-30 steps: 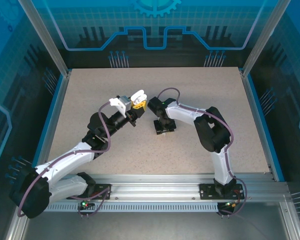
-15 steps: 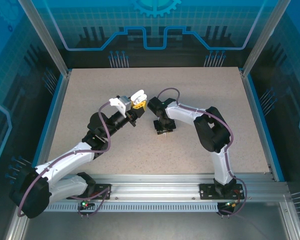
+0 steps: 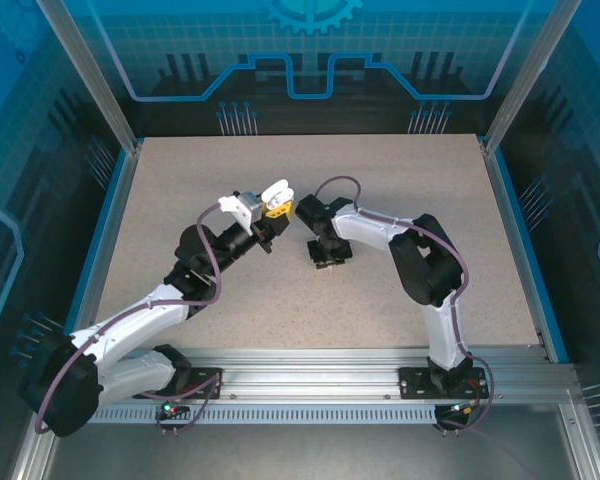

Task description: Insert wireless bluetooth earbuds into charging case

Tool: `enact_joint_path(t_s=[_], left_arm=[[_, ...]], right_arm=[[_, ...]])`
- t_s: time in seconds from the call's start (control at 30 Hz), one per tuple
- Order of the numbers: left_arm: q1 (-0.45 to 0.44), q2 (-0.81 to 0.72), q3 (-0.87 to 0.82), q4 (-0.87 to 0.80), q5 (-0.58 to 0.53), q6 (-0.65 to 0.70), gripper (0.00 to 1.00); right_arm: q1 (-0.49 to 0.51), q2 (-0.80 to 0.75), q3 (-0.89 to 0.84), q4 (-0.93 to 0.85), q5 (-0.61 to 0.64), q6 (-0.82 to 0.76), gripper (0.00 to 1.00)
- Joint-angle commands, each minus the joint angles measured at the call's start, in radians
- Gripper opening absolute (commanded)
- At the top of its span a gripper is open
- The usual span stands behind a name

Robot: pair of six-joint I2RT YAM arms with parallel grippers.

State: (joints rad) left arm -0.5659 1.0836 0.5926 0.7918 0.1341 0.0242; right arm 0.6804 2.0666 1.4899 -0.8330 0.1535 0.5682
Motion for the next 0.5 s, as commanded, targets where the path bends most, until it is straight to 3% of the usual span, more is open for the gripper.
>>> enact_joint_path(t_s=[0.0,0.27,0.47], left_arm=[[0.005,0.002,0.02,0.049,-0.012,-0.015,0.0],[0.005,0.001,0.024,0.043,0.003,-0.013,0.0],[0.005,0.006,0.027,0.041,0.017,-0.004,0.0]], right_arm=[[0.0,-0.078,-0.036,0.026,0.05,-0.004,0.25],[-0.01,-0.322,-0.086,0.114,0.166,-0.054,0.25],[-0.016,-0.551,-0.08,0.26,0.239,-0.231,0.26]])
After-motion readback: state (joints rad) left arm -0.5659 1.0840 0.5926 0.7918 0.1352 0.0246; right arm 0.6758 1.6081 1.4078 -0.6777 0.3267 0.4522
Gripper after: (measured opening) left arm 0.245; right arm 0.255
